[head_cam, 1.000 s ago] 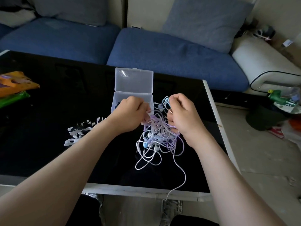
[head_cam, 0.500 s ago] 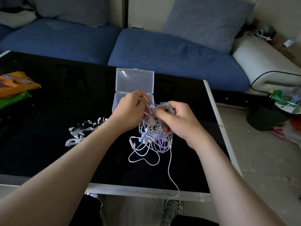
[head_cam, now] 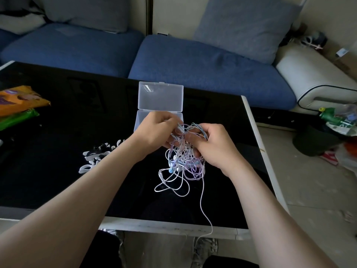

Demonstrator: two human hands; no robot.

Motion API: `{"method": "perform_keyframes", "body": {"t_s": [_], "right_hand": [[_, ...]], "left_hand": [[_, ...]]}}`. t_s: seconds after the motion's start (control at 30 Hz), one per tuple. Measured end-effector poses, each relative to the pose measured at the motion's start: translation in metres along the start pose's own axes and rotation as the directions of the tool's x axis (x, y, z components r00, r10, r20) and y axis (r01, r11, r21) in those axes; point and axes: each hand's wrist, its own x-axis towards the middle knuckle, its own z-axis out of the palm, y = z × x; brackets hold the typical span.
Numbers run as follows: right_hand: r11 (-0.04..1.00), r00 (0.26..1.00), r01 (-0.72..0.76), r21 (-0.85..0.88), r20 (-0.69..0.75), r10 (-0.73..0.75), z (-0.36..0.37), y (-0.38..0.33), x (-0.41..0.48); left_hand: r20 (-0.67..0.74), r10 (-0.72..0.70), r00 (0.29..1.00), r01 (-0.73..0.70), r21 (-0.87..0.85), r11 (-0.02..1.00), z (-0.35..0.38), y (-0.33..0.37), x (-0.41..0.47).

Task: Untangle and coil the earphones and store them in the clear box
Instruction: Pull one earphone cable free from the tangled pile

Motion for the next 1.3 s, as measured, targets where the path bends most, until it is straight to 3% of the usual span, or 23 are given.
{"method": "perform_keyframes", "body": {"t_s": [0.17,0.37,0.5,0.67,1.03,1.17,1.3], "right_hand": [[0.996,0.996,-0.087,0.017,0.010,0.087,0.001,0.003,0.002],[0.986,0.989,-0.138,0.097,0.070,0.132,0.000,-0.001,0.000],[0.983,0.994,-0.107,0.146,0.022,0.105,0.000,-0.001,0.000],[0.975,0.992,-0.088,0.203,-0.076,0.106,-0.004,0.002,0.002],[0.986,0.998,0.062,0.158,-0.028,-0.058,-0.002,0.000,-0.001],[0.982,0.993,-0.009,0.188,-0.111,0.030,0.001,0.004,0.004],[0.986,0.998,-0.043,0.158,-0.034,0.049,0.001,0.004,0.003]], "left_hand": [[0.155,0.020,0.988,-0.048,0.176,0.983,-0.004,-0.007,0.000],[0.181,0.047,0.982,-0.088,0.223,0.971,-0.004,-0.010,0.000],[0.170,-0.026,0.985,-0.007,0.192,0.981,-0.003,-0.013,0.004],[0.205,-0.081,0.975,0.076,0.031,0.997,-0.003,-0.014,0.003],[0.106,-0.138,0.985,0.148,-0.091,0.985,0.000,-0.017,0.007],[0.064,-0.118,0.991,0.125,-0.121,0.985,-0.001,-0.019,0.006],[0.002,-0.119,0.993,0.118,-0.165,0.979,0.001,-0.016,0.006]]}}
